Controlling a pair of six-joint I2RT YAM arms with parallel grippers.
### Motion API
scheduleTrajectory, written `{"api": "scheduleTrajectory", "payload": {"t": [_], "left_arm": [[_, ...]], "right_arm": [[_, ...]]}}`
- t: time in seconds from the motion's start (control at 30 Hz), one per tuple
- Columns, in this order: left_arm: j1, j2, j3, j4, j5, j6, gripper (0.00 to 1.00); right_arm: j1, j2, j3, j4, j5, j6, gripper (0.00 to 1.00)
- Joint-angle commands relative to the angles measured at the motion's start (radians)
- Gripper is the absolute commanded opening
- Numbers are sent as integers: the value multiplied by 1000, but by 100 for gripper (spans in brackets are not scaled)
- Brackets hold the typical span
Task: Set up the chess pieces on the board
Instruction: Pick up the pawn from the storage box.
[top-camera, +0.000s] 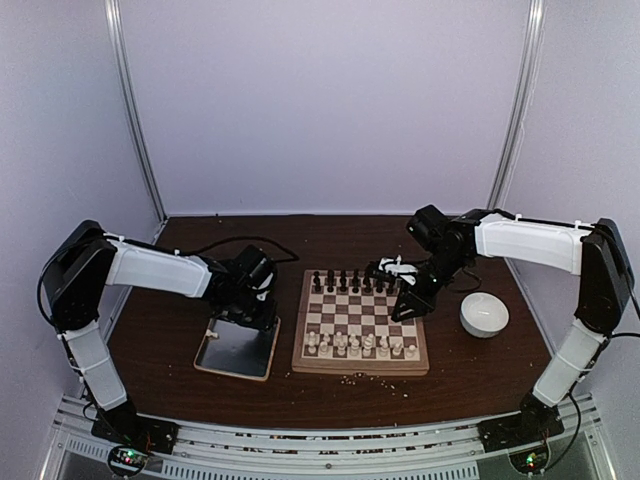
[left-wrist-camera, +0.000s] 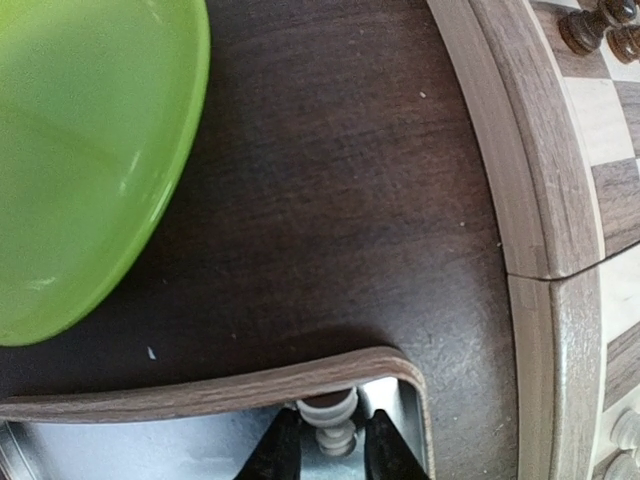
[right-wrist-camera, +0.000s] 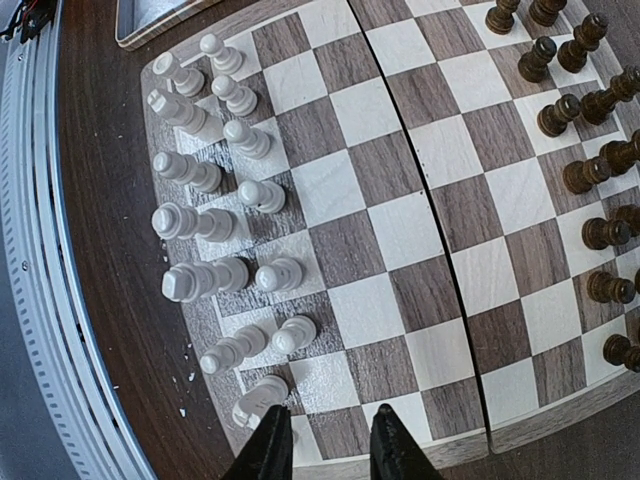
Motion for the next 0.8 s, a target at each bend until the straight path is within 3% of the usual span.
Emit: {"api": "scheduleTrajectory", "payload": {"t": [0.0,0.43,0.77], "left_arm": [[-4,3,-27,39,19,10,24],[-4,7,9,9,58,96,9],[8,-230,68,-303,197,385,2]], "right_arm": [[-6,-7,-6,-3,-11,-13,27],[-6,2,-1,-11,-14,-16,27],[-6,-27,29,-21,-73,-15,27]]}}
